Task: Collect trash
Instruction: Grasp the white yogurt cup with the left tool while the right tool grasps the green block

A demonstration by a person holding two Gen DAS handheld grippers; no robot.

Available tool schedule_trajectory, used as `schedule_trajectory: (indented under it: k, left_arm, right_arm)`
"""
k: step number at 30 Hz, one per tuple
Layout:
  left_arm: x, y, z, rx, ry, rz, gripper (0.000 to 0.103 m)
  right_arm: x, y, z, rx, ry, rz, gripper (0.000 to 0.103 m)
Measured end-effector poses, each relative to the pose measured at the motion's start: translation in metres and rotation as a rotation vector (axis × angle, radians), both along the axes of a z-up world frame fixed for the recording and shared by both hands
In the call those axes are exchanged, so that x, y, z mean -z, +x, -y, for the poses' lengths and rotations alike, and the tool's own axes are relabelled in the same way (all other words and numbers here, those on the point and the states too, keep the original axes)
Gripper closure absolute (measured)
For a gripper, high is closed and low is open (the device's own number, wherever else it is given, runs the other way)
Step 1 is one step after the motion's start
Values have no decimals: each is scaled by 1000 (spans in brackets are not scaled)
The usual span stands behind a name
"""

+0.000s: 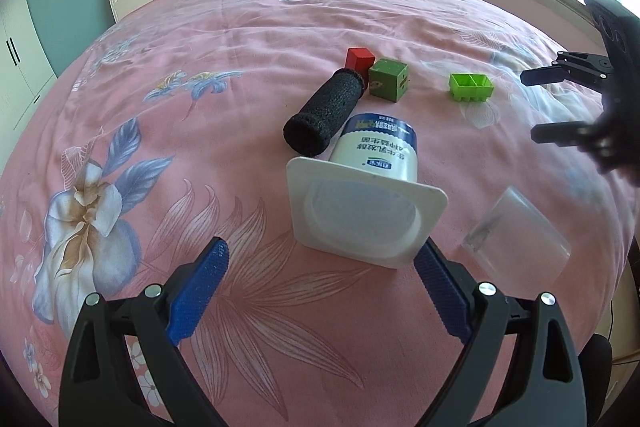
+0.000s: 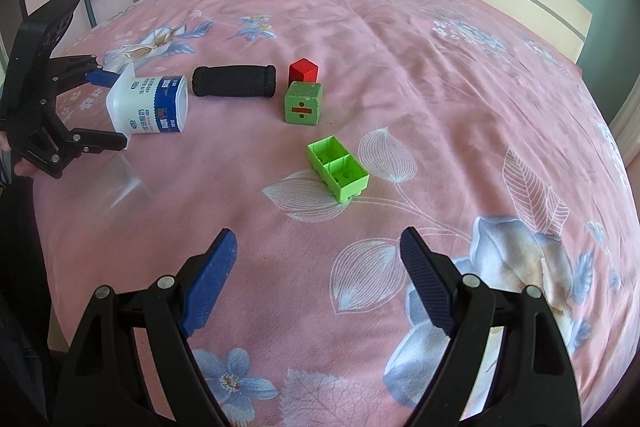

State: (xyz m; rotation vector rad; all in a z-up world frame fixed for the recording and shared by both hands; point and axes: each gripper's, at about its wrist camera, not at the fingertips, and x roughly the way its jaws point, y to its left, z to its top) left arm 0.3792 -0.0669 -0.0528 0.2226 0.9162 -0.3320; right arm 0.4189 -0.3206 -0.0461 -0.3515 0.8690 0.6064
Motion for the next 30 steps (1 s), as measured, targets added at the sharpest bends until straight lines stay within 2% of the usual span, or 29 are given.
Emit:
schedule_trajectory:
  k: [12, 18, 23, 26, 30]
  left_arm:
    - [9, 18, 3, 16, 3, -17, 8]
    - [11, 24, 7, 26, -1, -21, 8]
    - [13, 30, 9, 33, 3, -29, 8]
    - [14, 30, 11, 37, 11, -22, 8]
    - [16, 33, 14, 42, 13, -24, 9]
  right_arm:
    - [11, 35, -8, -13, -6, -15, 29]
    - [16, 51, -21, -46, -24, -30, 37]
    - [19, 58, -25, -59, -25, -41, 47]
    - [21, 61, -26, -64, -26, -47, 49]
    - [23, 65, -27, -71, -24, -52, 55]
